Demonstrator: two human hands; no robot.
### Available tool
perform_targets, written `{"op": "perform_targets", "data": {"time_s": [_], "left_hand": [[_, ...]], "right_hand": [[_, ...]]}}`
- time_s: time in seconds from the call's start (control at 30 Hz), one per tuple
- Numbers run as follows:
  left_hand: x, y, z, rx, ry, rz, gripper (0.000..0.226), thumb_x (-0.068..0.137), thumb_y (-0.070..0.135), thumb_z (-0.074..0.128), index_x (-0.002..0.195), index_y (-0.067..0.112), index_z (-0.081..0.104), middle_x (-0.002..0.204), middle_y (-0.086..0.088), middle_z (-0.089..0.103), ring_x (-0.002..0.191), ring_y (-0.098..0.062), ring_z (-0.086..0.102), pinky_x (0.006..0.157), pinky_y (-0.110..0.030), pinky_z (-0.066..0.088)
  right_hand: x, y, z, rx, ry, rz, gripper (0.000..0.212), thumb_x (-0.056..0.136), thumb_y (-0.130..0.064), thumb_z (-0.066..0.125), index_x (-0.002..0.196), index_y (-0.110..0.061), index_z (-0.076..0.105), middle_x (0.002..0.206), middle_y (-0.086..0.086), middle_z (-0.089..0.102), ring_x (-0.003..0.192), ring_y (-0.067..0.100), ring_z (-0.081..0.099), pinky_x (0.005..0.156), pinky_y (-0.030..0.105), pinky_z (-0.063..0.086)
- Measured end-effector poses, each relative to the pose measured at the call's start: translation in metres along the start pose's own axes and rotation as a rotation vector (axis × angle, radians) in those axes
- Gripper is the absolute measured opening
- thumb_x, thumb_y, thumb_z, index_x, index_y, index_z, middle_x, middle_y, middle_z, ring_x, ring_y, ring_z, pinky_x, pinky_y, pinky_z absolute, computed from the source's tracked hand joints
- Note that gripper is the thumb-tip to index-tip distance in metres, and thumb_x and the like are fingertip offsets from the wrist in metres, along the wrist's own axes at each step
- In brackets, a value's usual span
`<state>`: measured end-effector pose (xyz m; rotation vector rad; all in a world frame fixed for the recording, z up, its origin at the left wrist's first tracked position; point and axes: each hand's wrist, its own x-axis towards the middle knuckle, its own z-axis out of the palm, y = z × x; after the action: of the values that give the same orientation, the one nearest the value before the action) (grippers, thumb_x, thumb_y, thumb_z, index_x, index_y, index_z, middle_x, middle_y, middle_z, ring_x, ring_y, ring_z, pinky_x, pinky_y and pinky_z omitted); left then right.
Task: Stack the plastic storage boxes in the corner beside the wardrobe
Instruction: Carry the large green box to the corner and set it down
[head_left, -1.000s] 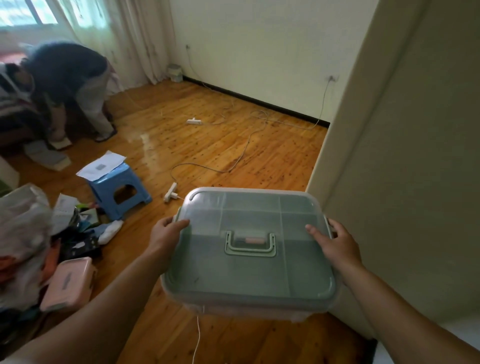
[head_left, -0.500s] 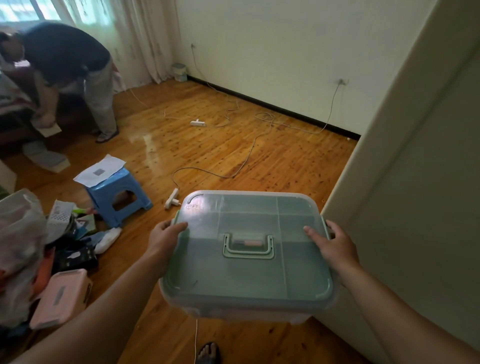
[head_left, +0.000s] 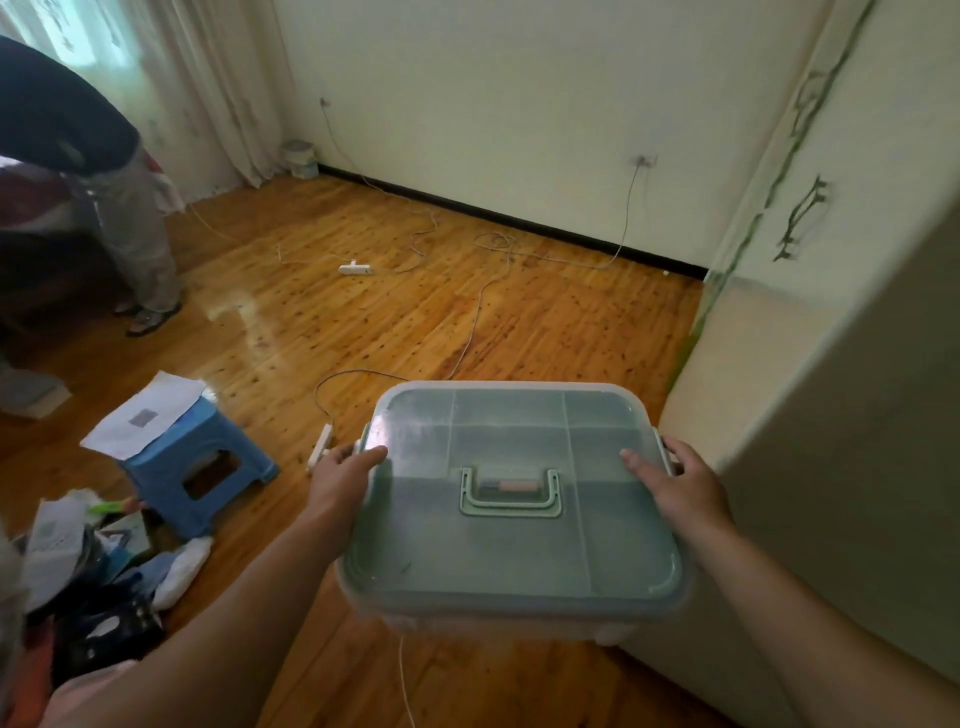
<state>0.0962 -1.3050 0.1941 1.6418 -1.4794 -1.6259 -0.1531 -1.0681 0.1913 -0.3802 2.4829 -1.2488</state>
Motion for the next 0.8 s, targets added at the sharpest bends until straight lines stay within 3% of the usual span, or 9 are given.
{"op": "perform_targets", "data": {"time_s": [0.17,0.4,0.63,0.8], "left_hand": [[0.041,0.032,0.005,0.001,-0.029,0.028,0.059,0.09,0.035,0.063,0.143,0.018,0.043,0.142,-0.008,0.048,0.106,-0.022,0.044,0.093,-0.043,0.037],[0.093,0.068,0.027,0.012,-0.073,0.028,0.057,0.092,0.037,0.06,0.143,0.019,0.043,0.142,-0.009,0.047,0.117,-0.027,0.046,0.091,-0.042,0.037],[0.155,0.112,0.068,0.036,-0.063,0.018,0.05,0.091,0.038,0.06,0.137,0.019,0.051,0.116,-0.001,0.055,0.099,-0.023,0.051,0.08,-0.042,0.042],[0.203,0.143,0.105,0.079,-0.072,0.016,0.049,0.092,0.037,0.059,0.136,0.018,0.053,0.13,-0.005,0.056,0.108,-0.026,0.052,0.088,-0.044,0.043]], "right_hand": [[0.023,-0.022,0.015,-0.006,0.031,0.013,0.068,0.076,-0.061,0.065,0.134,-0.03,0.048,0.125,0.001,0.059,0.104,0.025,0.058,0.088,0.046,0.051],[0.072,-0.045,0.029,-0.007,0.07,0.027,0.068,0.078,-0.062,0.062,0.135,-0.029,0.047,0.125,0.003,0.058,0.105,0.026,0.057,0.089,0.047,0.051],[0.146,-0.057,0.048,0.006,0.071,0.06,0.069,0.08,-0.067,0.056,0.136,-0.03,0.044,0.127,0.003,0.057,0.106,0.026,0.058,0.088,0.05,0.051],[0.21,-0.067,0.055,0.014,0.076,0.089,0.07,0.079,-0.07,0.054,0.137,-0.032,0.044,0.128,0.002,0.057,0.107,0.025,0.057,0.089,0.049,0.051]]}}
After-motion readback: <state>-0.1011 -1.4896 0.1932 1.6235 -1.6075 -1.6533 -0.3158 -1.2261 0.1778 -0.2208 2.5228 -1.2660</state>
